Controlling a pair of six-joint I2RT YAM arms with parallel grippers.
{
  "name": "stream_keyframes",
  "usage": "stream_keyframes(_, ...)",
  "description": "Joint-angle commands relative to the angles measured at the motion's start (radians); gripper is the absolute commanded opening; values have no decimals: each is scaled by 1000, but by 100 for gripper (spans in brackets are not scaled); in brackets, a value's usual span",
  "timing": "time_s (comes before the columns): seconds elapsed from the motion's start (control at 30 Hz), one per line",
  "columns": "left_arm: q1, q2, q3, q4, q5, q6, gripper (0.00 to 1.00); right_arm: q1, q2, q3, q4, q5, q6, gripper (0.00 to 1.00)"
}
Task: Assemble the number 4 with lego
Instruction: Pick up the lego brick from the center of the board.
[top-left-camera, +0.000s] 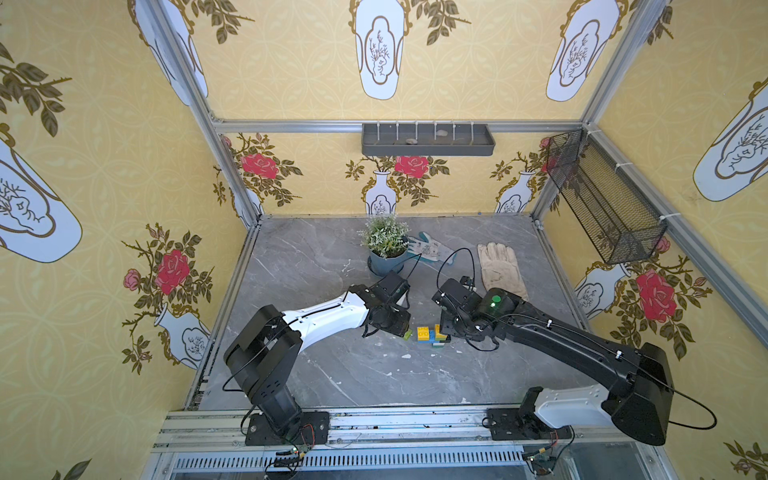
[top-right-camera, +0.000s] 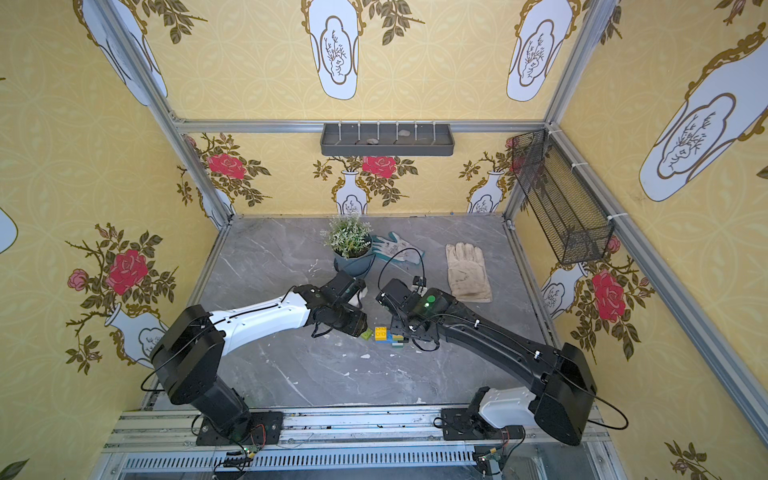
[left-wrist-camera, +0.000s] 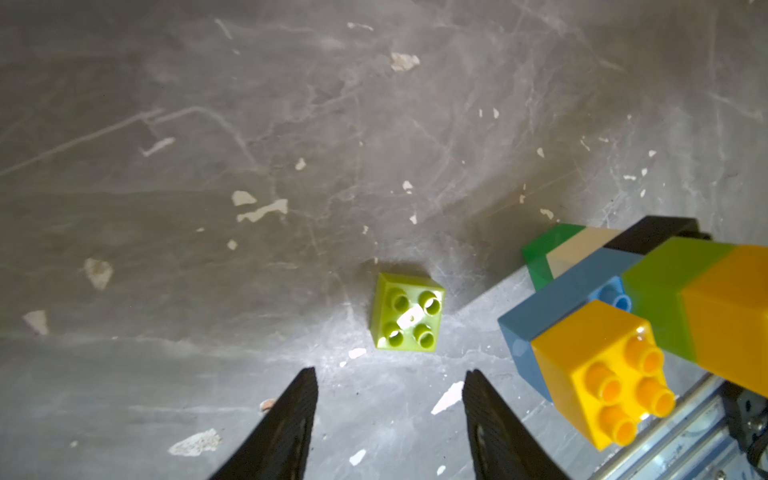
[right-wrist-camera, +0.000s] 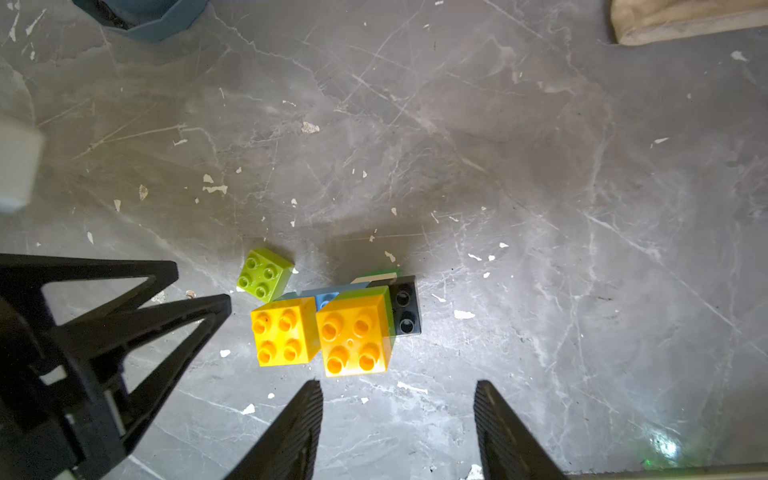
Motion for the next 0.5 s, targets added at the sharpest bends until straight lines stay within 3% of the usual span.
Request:
stream_keyframes(0.0,-20,32,15,-4,-4,39,58,-2,-12,-8,-30,16,25,60)
stream_keyframes(0.47,-44,107,66,-31,-63,11,55,-15,-31,-15,-44,13,21,57)
